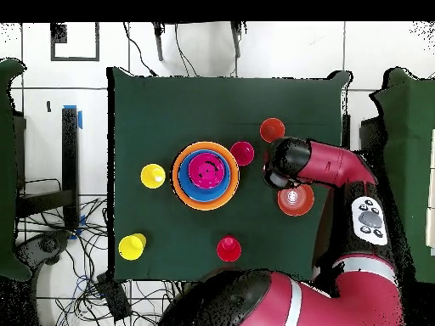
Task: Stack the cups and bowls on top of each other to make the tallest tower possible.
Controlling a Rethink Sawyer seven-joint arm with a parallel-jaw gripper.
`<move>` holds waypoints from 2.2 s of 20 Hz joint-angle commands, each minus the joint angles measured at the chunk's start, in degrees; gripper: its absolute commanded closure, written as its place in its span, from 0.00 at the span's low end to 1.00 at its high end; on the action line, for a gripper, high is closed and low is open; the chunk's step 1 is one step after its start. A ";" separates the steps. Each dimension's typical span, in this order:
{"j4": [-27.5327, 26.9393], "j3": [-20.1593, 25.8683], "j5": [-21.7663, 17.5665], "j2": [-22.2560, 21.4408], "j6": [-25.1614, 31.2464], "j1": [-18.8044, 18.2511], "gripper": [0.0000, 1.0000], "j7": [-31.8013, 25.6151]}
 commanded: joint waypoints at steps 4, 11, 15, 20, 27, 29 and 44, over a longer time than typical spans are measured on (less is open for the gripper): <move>-3.71 2.41 0.94 0.39 5.06 1.21 0.00 2.13; -3.41 2.04 1.07 0.37 4.79 1.41 0.00 2.47; -3.71 1.92 0.80 0.59 4.75 1.47 0.00 2.44; -3.84 2.17 1.27 0.15 5.69 1.33 0.00 2.17; -4.41 2.12 1.08 1.43 4.09 1.54 0.00 3.03; -5.85 2.10 1.42 1.90 5.40 2.08 0.00 3.65; -21.97 0.77 5.46 9.78 15.28 5.38 0.00 6.94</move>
